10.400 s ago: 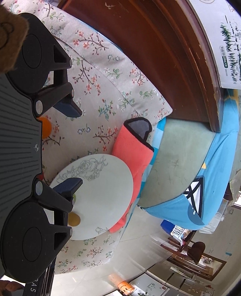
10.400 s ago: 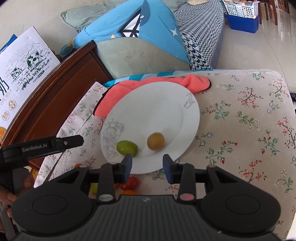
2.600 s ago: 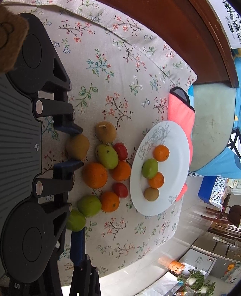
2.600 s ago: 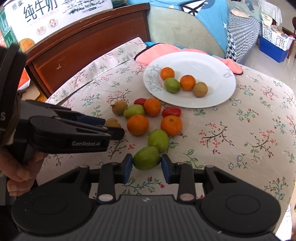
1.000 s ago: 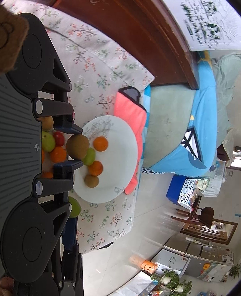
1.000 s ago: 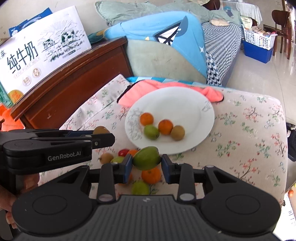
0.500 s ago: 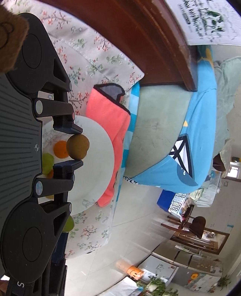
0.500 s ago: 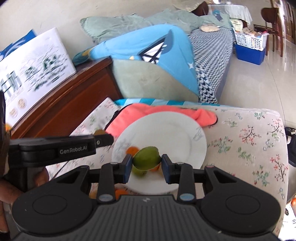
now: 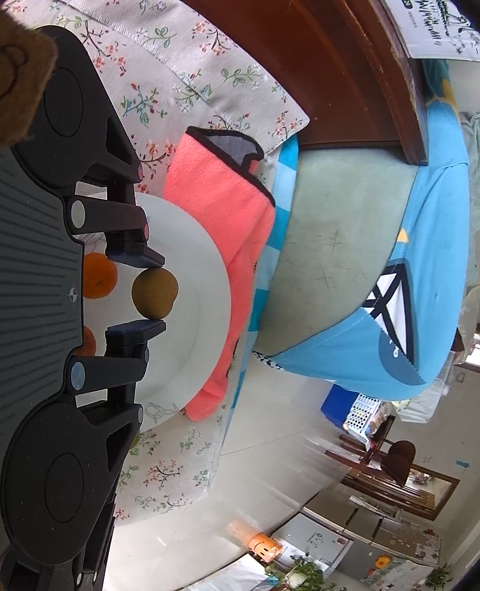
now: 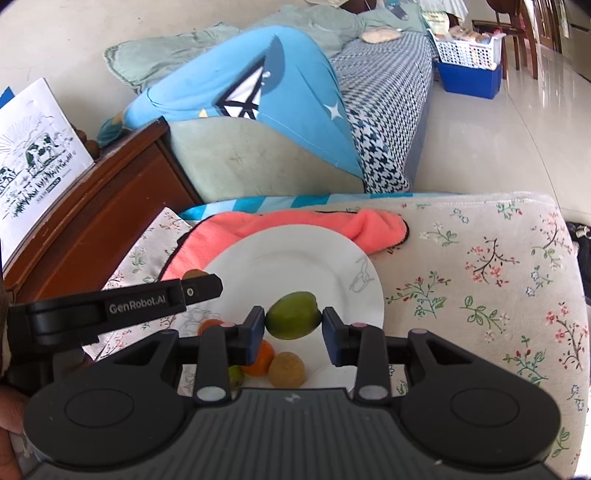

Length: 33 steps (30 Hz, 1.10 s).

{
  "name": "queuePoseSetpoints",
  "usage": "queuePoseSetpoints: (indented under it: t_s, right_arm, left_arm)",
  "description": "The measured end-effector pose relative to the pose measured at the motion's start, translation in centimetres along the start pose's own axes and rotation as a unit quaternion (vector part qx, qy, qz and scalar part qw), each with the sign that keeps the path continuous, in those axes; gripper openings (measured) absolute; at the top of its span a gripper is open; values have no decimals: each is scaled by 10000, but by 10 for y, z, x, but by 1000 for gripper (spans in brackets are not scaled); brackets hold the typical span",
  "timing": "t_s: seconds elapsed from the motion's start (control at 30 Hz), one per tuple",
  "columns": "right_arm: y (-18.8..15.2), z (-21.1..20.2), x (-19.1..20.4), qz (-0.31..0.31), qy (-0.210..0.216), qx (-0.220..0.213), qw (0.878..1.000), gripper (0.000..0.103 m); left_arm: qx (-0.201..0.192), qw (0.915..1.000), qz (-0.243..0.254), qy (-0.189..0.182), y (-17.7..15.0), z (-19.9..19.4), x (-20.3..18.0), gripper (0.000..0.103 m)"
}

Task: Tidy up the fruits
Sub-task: 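Carry the brown pear with the left tool over the plate while the right tool carries the green pear, then open both tools to drop the pears onto the plate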

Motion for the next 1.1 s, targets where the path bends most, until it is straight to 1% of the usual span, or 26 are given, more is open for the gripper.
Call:
queuePoseSetpoints:
  t_s: [0.17,0.3,0.37,0.4,0.47,0.5,0.67,0.87,1.03,1.1]
  right_arm:
    - [-1,12,-10,284,-14,109,9995,34]
    - [-4,16,-15,481,27,199,9986,35]
    - [-2,15,-15,547,28,148,9984,37]
    - [-1,14,-15,573,48,120,9983,38]
    - [1,11,-13,567,86,78,9983,38]
    - [2,9,-12,542,88,50,9985,38]
    - [5,3,-6,367,116,2,9993,38]
    - [4,-5,0,219,131,-27,9997,38]
    - [0,-15,6,148,114,-41,9998,38]
    - [-2,-19,8,127,109,-50,9998,38]
  left_arm:
    - [80,9999,-68,-71,-2,5,-2,28]
    - [79,9999,-61,-40,-2,5,-4,30]
    - [49,9999,-107,-78,-1,3,-5,30]
    - [25,9999,-120,-83,1,1,-5,32]
    - [-46,9999,-113,-46,4,-3,-6,40]
    - [-84,9999,-100,-26,5,-6,-6,42]
    - [-209,9997,-87,89,14,-20,-7,63]
    - [-179,9996,-132,183,14,-37,-4,71]
    - [-199,9988,158,421,7,-52,-3,73]
    - [-187,9988,187,413,2,-57,-2,73]
Point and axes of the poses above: each gripper's, at about its wrist camera, not at the fingertips, and z roughly the way its jaws point, x to its left, y to its top, the point moved 7 cm from there along z, roughly the way its jaws point, and after that the axes turned 3 degrees about z, right-handed, at the moved point
